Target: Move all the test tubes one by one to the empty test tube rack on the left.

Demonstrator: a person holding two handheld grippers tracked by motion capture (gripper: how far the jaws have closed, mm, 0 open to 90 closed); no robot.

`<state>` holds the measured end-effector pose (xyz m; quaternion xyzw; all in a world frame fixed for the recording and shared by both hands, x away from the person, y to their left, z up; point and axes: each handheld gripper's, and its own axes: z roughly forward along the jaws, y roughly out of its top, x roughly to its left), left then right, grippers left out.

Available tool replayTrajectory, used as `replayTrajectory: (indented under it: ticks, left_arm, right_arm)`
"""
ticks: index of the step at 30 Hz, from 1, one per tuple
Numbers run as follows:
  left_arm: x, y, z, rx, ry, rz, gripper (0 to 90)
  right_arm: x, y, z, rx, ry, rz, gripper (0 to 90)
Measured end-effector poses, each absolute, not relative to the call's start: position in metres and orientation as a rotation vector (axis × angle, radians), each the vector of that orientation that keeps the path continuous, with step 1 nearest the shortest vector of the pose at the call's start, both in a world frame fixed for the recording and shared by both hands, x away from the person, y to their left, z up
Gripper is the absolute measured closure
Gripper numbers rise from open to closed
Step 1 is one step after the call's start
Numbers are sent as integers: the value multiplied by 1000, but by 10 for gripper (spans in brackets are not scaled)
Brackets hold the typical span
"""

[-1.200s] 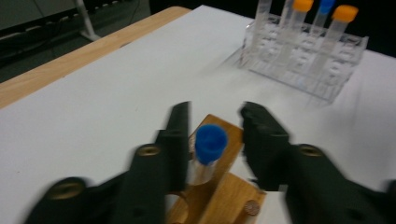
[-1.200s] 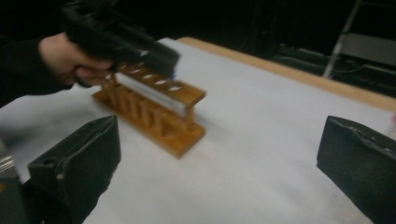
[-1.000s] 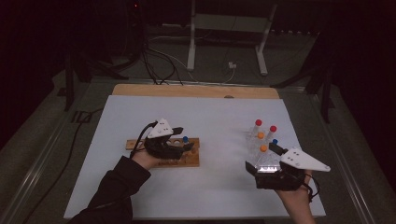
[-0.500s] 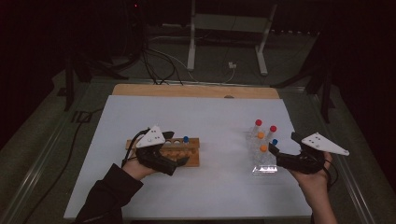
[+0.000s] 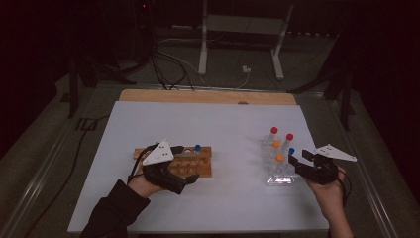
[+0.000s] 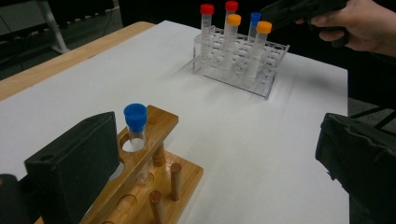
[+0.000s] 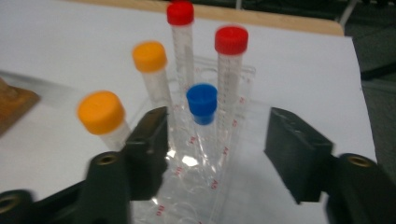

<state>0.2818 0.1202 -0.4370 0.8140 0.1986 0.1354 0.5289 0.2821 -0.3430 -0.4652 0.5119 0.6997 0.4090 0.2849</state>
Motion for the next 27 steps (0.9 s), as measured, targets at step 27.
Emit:
replayTrajectory:
  ticks: [27]
  left_arm:
    - [285,122,-439,1950,474,307,5]
  right_arm:
    - [285,-331,-461,1296,1905,1017,766]
